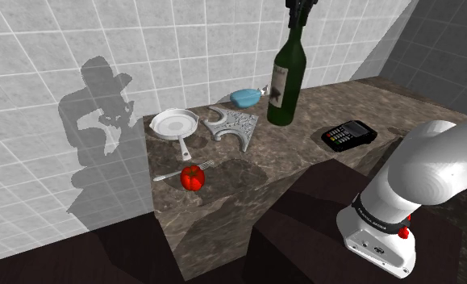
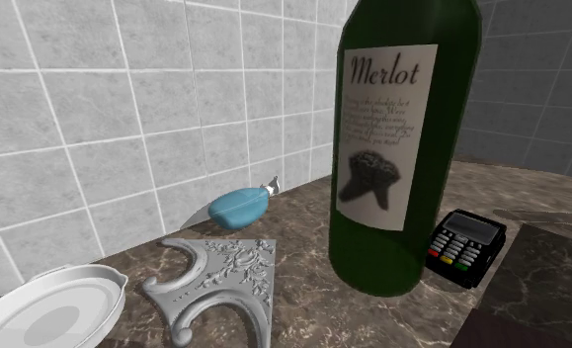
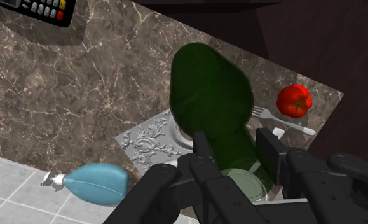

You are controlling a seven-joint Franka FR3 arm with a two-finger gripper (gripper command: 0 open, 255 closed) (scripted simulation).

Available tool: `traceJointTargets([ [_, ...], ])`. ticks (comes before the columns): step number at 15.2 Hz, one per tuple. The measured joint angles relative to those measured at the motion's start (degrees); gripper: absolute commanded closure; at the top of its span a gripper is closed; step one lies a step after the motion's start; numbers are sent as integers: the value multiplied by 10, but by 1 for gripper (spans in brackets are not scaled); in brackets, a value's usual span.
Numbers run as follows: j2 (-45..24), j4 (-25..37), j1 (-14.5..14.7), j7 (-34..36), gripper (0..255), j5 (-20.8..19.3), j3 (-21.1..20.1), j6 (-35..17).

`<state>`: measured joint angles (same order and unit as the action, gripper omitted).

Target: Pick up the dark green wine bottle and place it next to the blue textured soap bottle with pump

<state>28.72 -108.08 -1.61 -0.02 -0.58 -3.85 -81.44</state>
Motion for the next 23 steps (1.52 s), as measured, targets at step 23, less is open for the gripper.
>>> traceJointTargets([
  [23, -123, 315, -4, -2, 255, -8, -4, 192],
])
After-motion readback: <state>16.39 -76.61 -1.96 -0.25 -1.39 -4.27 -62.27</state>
